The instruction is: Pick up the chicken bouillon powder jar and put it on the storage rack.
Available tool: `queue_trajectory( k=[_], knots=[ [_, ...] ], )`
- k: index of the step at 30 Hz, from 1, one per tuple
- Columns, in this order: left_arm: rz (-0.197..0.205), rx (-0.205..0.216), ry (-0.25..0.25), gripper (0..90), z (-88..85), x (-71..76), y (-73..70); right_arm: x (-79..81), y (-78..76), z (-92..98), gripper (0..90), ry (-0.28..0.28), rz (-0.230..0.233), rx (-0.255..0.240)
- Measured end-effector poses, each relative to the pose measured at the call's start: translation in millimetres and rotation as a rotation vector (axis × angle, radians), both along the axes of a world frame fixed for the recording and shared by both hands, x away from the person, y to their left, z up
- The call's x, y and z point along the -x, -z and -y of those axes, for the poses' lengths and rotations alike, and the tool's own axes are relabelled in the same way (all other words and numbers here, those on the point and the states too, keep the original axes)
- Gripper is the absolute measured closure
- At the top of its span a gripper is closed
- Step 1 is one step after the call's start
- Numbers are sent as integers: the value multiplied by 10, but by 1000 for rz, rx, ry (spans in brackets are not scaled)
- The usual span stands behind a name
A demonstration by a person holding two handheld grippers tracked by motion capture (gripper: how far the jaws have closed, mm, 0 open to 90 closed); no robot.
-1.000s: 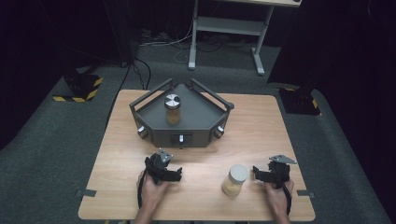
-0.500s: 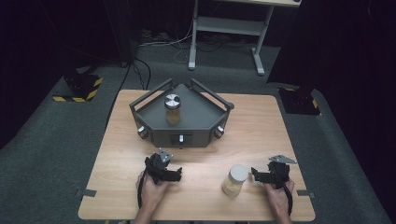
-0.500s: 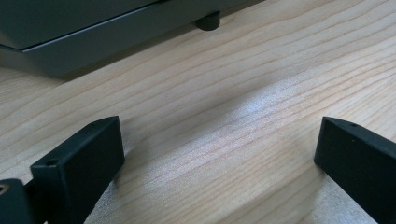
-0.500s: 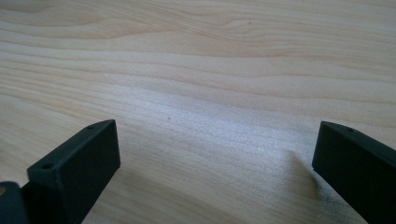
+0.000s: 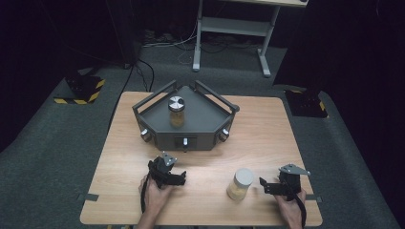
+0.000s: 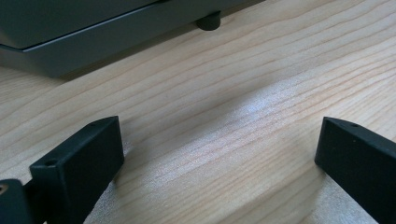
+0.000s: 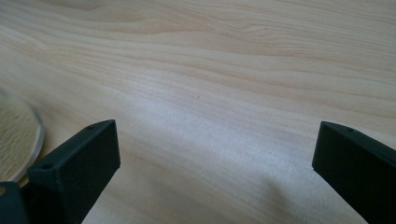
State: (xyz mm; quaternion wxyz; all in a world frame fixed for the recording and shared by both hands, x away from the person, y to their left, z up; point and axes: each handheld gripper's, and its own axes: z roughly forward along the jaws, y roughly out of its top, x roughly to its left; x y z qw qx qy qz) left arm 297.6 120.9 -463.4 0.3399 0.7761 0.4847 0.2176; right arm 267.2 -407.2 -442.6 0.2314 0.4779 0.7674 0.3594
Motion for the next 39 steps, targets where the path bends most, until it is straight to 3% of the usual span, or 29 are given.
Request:
queue_trajectory(
  k=[10,14,18,22,31,39],
  knots=[
    [0,0,0,11,0,0,0,170,-14,47,1,-94,4,-6],
    [0,0,0,11,-1,-1,0,207,-26,36,2,-148,2,-8],
    [-2,2,3,9,-5,-6,-2,234,-47,-3,2,-238,-10,-6],
    [-3,2,3,7,-5,-7,-2,249,-59,-29,3,-281,-14,-8],
    [-3,1,3,8,-4,-7,-2,280,-153,-127,3,-376,33,-33],
    [-3,1,2,7,-2,-6,-2,254,-221,-238,8,-417,65,-34]
  ],
)
